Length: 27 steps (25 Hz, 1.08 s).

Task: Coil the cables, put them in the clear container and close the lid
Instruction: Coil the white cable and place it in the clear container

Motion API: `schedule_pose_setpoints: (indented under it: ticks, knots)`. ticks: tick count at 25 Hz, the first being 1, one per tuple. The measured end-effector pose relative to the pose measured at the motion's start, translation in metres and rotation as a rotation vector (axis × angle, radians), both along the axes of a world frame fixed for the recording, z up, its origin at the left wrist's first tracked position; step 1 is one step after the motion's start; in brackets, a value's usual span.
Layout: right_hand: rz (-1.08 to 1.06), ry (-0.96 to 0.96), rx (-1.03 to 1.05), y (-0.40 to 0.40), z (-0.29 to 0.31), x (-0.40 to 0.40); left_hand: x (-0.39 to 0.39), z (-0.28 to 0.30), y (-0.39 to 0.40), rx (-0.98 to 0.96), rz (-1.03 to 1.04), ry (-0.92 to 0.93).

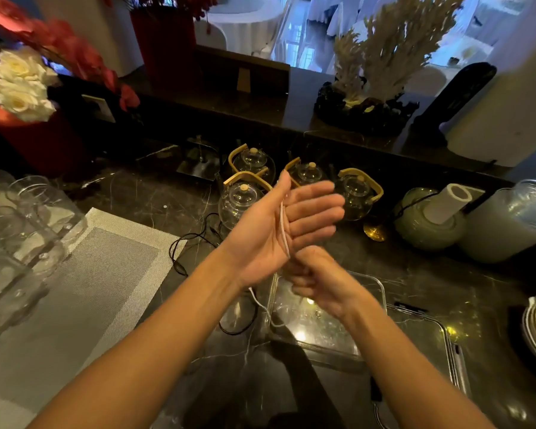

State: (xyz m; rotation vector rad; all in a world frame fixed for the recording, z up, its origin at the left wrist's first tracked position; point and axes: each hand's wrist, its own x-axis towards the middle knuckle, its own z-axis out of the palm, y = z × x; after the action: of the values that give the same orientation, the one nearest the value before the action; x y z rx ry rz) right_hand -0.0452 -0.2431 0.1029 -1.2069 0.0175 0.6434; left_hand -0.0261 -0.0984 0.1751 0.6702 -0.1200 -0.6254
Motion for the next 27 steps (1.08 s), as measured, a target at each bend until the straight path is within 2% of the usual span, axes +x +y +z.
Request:
schedule_pose_setpoints:
  ticks: [2,4,7,10,13,15,18,20,24,27]
  knots:
    - [-0.035,0.026,0.031,-0.008,0.021,0.012,-0.003,-0.01,0.002,0.113,-0.058,-0.013]
    - [0.022,0.047,0.024,-0.013,0.039,0.025,-0.007,-0.018,0.004,0.276,-0.118,-0.066]
    - [0.131,0.014,-0.188,-0.016,0.048,0.049,-0.006,-0.027,0.01,0.556,-0.15,-0.129]
    - [0.021,-0.051,-0.302,-0.023,0.061,0.066,-0.003,-0.038,0.015,0.723,-0.16,-0.128]
    - [0.033,-0.243,-0.371,-0.024,0.076,0.062,-0.003,-0.049,0.011,0.652,-0.122,-0.039]
    - [0.051,-0.313,-0.379,-0.018,0.074,0.051,0.0,-0.056,0.005,0.514,-0.054,0.031]
    - [-0.032,-0.383,-0.403,-0.009,0.065,0.026,0.004,-0.061,0.001,0.253,0.073,0.128]
    - [-0.047,-0.417,-0.437,-0.007,0.057,0.01,0.005,-0.062,0.001,0.181,0.122,0.162]
    - [0.017,-0.376,-0.569,-0.004,0.028,-0.021,0.011,-0.057,0.0,0.094,0.209,0.179]
    - [-0.038,-0.286,-0.534,-0.001,0.009,-0.036,0.012,-0.052,-0.003,0.021,0.225,0.211]
